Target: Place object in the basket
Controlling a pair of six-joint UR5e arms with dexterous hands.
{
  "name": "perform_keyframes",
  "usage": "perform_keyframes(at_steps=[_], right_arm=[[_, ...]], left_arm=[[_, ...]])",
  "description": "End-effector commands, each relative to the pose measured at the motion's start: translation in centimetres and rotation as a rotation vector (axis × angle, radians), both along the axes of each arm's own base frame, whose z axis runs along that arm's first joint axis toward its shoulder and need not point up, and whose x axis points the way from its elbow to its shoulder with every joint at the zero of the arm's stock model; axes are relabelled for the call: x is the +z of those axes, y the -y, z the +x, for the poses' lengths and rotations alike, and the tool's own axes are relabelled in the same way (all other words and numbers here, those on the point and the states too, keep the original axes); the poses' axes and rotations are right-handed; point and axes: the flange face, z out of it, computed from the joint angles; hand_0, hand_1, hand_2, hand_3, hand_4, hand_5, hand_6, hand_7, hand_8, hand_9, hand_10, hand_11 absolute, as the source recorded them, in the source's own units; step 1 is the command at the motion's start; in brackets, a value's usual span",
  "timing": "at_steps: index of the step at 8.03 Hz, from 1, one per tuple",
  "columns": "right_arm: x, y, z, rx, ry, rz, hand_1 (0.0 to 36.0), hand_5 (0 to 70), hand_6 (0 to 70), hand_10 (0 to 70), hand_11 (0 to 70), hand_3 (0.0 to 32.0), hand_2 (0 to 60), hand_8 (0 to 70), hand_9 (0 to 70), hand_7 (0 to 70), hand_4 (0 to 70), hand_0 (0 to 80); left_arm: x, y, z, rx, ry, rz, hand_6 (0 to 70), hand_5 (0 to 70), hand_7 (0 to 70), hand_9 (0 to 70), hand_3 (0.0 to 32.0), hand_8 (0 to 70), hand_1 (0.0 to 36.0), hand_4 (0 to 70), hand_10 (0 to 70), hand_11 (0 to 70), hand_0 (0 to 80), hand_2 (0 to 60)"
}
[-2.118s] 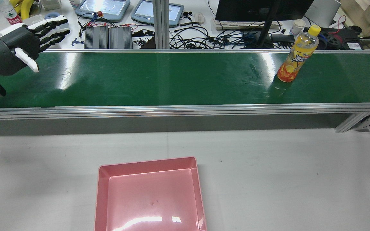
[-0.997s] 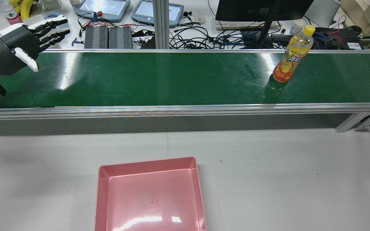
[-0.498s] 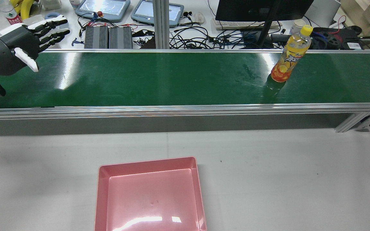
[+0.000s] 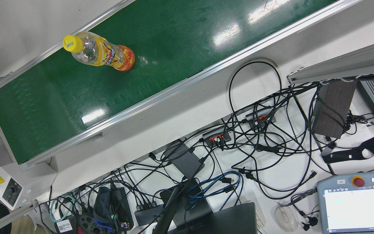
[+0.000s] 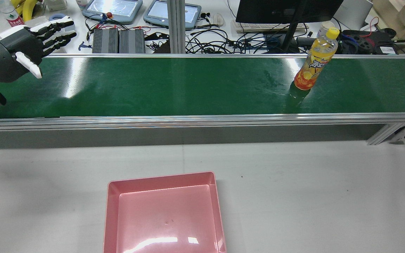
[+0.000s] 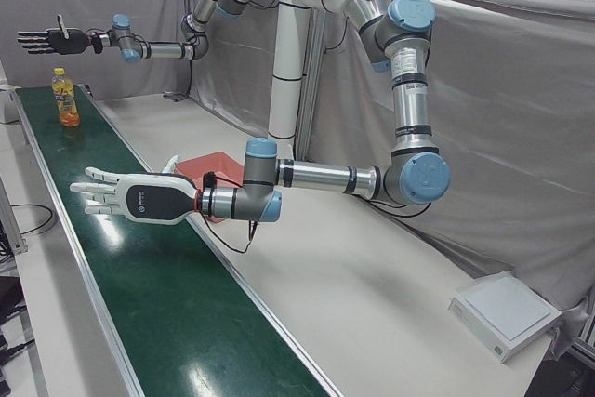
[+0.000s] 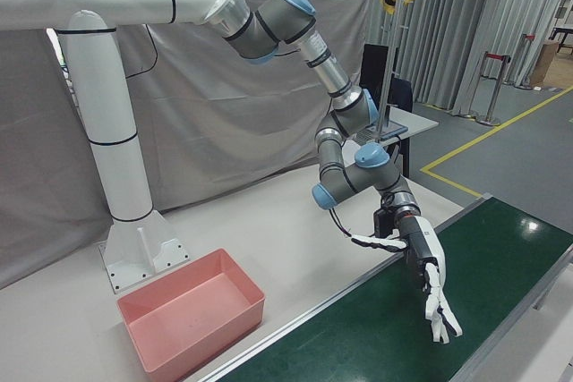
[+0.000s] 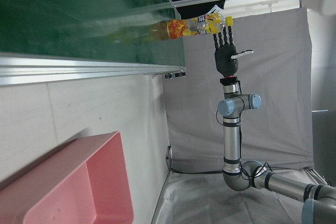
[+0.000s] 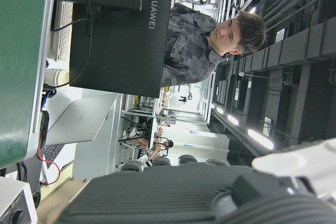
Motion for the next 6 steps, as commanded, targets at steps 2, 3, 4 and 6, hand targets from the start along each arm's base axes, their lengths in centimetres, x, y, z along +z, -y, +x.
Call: perform_keyframes(at_steps=[2,3,4,6], right_arm=[[0.0,0.0,0.0,0.0,0.0,0.0,0.0,0.0,0.0,0.0,0.0,0.0,0.0,0.0,0.0,0.0,0.0,0.0],[0.0,0.0,0.0,0.0,0.0,0.0,0.0,0.0,0.0,0.0,0.0,0.0,0.0,0.0,0.0,0.0,0.0,0.0],[0.0,0.0,0.0,0.0,0.0,0.0,0.0,0.0,0.0,0.0,0.0,0.0,0.0,0.0,0.0,0.0,0.0,0.0],[0.0,0.0,0.0,0.0,0.0,0.0,0.0,0.0,0.0,0.0,0.0,0.0,0.0,0.0,0.0,0.0,0.0,0.0]], left_arm=[[-0.01,-0.05,0.2,0.002,0.001,0.001,0.4,16.1,1.3,11.9,2.2,8.7,2.9,12.1,2.6,5.1,59.8,0.0],[-0.01,-0.03,0.1,0.0,0.003,0.002,0.4,16.3,1.3,11.9,2.0,8.8,2.7,12.1,2.5,4.9,59.4,0.0],[-0.01,-0.03,0.1,0.0,0.003,0.002,0.4,16.2,1.3,12.0,2.0,8.8,2.6,12.1,2.5,5.0,59.3,0.0],[-0.01,-0.03,0.1,0.001,0.001,0.001,0.4,16.1,1.2,11.8,2.2,8.7,2.8,12.0,2.4,4.8,59.8,0.0]])
